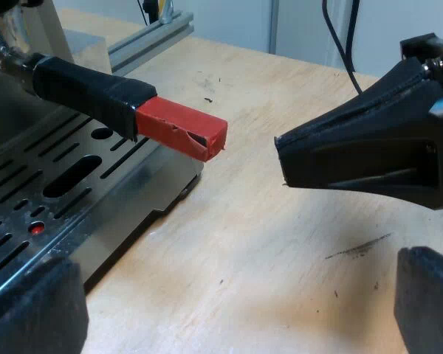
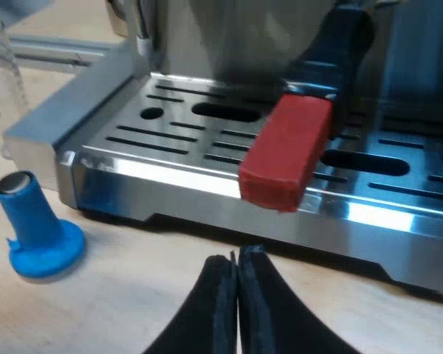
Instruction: Grind coffee beans and then tamp
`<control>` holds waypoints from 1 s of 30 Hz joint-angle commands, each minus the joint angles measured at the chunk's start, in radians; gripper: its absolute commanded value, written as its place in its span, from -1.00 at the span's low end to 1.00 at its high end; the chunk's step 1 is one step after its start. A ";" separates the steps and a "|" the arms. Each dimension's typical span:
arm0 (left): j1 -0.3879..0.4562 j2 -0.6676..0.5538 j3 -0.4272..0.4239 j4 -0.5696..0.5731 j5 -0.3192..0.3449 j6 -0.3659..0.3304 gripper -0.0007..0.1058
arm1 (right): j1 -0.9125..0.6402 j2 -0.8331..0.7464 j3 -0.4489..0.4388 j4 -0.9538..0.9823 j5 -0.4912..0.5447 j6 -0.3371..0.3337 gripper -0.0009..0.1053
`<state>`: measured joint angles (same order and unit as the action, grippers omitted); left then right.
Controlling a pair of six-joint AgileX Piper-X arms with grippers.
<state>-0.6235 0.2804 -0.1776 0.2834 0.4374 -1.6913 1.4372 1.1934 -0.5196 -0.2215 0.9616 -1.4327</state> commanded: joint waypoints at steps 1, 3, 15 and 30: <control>-0.002 -0.001 -0.001 -0.020 -0.006 0.001 0.61 | -0.002 0.043 -0.001 -0.119 0.006 -0.012 -0.51; -0.002 -0.001 -0.001 -0.020 -0.006 0.001 0.61 | -0.013 0.049 -0.001 -0.119 0.006 -0.011 -0.51; -0.002 -0.001 -0.001 -0.020 -0.006 0.001 0.61 | -0.113 0.069 -0.004 -0.179 -0.048 -0.022 -0.51; -0.002 -0.001 -0.001 -0.020 -0.006 0.001 0.61 | -0.132 0.101 -0.004 -0.194 0.007 -0.075 -0.51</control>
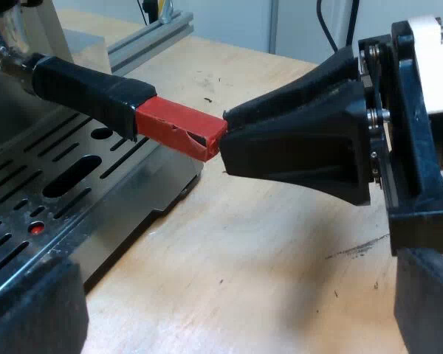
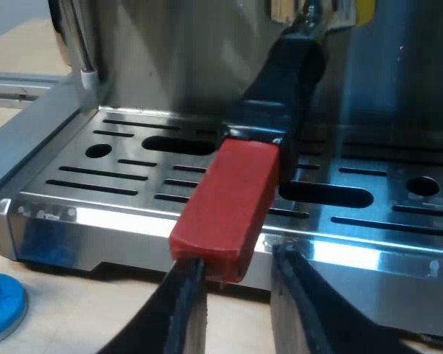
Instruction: Grind coffee beans and then tamp
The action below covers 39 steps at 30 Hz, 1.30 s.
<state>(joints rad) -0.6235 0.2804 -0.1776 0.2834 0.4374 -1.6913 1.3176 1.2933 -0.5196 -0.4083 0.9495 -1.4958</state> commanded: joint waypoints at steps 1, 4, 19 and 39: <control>-0.002 -0.001 -0.001 -0.020 -0.006 0.001 0.61 | -0.025 0.001 -0.004 -0.007 0.020 -0.012 -0.51; -0.002 -0.001 -0.001 -0.020 -0.006 0.001 0.61 | -0.053 0.001 -0.004 -0.021 0.014 -0.012 -0.51; -0.002 -0.001 -0.001 -0.020 -0.006 0.001 0.61 | -0.105 0.001 -0.004 -0.165 0.133 -0.199 -0.51; -0.002 -0.001 -0.001 -0.020 -0.006 0.001 0.61 | 0.007 -0.004 -0.004 -0.014 0.148 -0.180 -0.51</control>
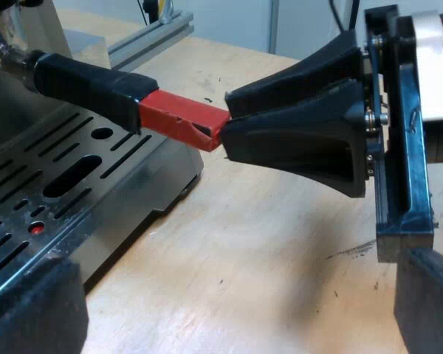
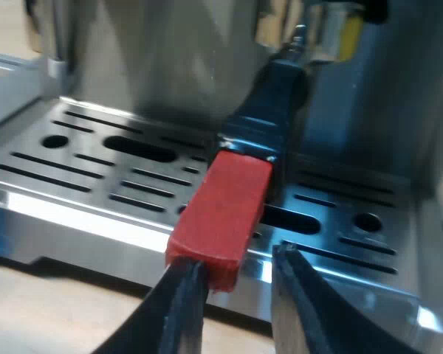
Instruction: Grind coffee beans and then tamp
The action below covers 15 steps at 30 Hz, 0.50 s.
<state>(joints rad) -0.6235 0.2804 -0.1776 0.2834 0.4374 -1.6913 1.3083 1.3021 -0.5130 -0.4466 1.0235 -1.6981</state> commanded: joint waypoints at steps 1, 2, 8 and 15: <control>-0.002 -0.001 -0.001 -0.020 -0.006 0.001 0.61 | 0.038 -0.013 -0.011 0.065 0.074 0.074 -0.51; -0.002 -0.001 -0.001 -0.020 -0.006 0.001 0.61 | 0.050 -0.013 -0.011 0.092 0.074 0.106 -0.51; -0.002 -0.001 -0.007 -0.028 -0.006 -0.001 0.61 | 0.109 -0.016 -0.011 0.178 0.073 0.162 -0.51; -0.002 -0.002 -0.052 -0.016 -0.006 -0.001 0.61 | 0.180 -0.098 -0.011 0.196 0.183 0.154 -0.28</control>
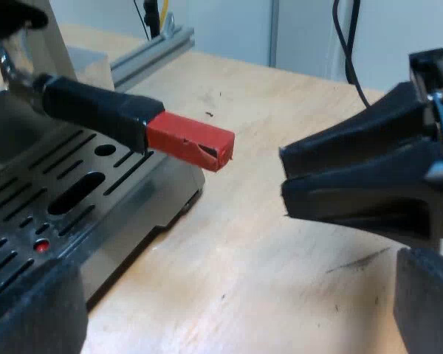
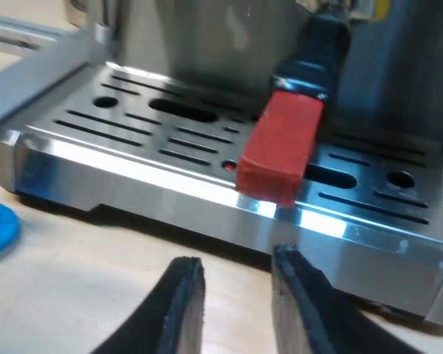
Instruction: Grind coffee beans and then tamp
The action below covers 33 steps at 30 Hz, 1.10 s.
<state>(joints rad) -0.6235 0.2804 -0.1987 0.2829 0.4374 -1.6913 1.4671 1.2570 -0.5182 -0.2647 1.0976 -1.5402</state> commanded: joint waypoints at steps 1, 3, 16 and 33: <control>-0.002 -0.002 -0.035 -0.016 -0.004 -0.001 0.61 | 0.023 -0.078 -0.005 0.026 0.110 -0.004 -0.18; -0.002 -0.002 -0.041 -0.012 0.005 -0.001 0.61 | 0.022 -0.114 -0.005 0.041 0.101 -0.004 -0.01; -0.002 -0.002 -0.049 -0.012 0.073 -0.020 0.61 | 0.001 -0.333 -0.127 0.340 0.020 0.012 0.21; -0.002 -0.002 -0.049 -0.012 0.073 -0.020 0.61 | -0.301 -0.197 -0.429 0.836 -0.501 0.323 0.21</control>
<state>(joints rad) -0.6235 0.2804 -0.2376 0.2829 0.4999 -1.6986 1.1738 1.0538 -0.9292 0.5456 0.6307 -1.2350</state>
